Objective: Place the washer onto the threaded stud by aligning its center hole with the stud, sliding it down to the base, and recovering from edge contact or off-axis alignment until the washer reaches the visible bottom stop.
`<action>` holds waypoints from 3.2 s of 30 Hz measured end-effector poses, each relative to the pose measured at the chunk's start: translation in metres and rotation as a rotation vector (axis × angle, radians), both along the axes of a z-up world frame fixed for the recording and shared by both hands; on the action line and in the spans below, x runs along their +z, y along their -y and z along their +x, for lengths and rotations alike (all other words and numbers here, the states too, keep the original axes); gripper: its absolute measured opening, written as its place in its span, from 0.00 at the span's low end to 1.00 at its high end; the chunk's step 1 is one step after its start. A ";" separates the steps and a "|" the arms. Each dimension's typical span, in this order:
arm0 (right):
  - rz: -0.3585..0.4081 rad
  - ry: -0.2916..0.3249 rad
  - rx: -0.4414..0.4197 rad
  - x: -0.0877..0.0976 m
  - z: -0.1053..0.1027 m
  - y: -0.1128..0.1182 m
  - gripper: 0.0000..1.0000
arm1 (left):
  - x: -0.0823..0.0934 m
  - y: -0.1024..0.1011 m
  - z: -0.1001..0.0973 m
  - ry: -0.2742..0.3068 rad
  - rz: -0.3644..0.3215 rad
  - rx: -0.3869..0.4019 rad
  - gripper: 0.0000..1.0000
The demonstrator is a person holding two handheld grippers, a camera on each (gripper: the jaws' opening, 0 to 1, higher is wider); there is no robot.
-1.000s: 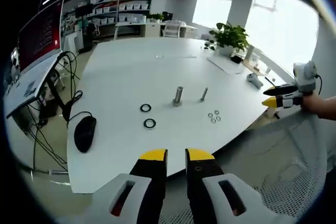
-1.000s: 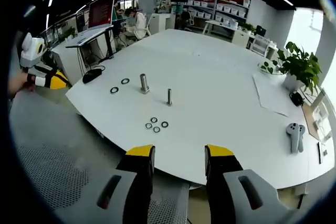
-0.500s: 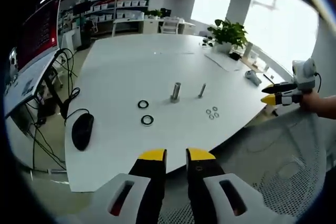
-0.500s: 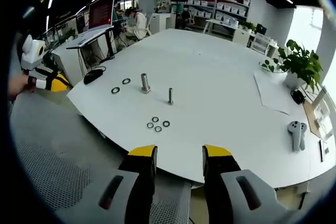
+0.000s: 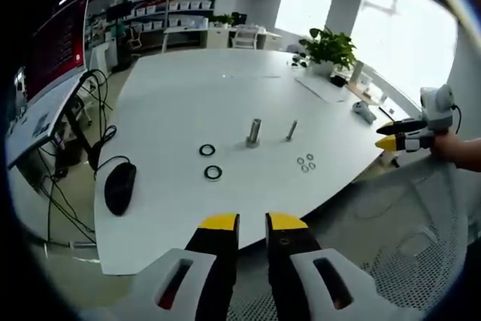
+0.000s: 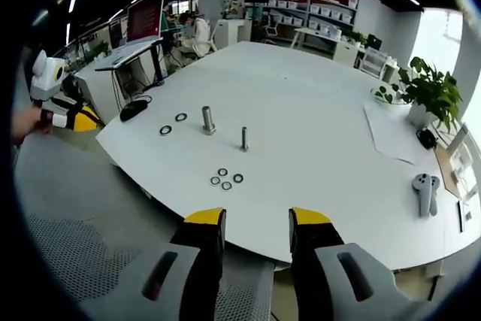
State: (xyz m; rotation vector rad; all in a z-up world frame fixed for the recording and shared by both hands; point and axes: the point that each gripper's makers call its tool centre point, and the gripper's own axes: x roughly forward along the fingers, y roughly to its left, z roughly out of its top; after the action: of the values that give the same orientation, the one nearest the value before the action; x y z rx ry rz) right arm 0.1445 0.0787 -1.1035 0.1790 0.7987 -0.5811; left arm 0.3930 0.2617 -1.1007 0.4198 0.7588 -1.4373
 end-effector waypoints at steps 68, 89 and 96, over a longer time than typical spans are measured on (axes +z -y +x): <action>0.002 0.182 0.026 0.021 0.018 0.002 0.36 | -0.001 0.002 0.005 -0.046 -0.015 0.049 0.13; 0.043 0.263 0.097 0.028 0.033 -0.007 0.41 | 0.001 -0.001 0.015 -0.042 0.020 0.122 0.16; 0.060 0.287 0.094 0.030 0.036 -0.008 0.41 | 0.002 -0.002 0.019 -0.091 0.020 0.170 0.17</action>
State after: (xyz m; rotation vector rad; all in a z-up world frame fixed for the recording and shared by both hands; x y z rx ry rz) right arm 0.1805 0.0869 -1.0740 0.2721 0.5427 -0.4305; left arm 0.4123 0.2637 -1.0985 0.2997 0.8619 -1.2969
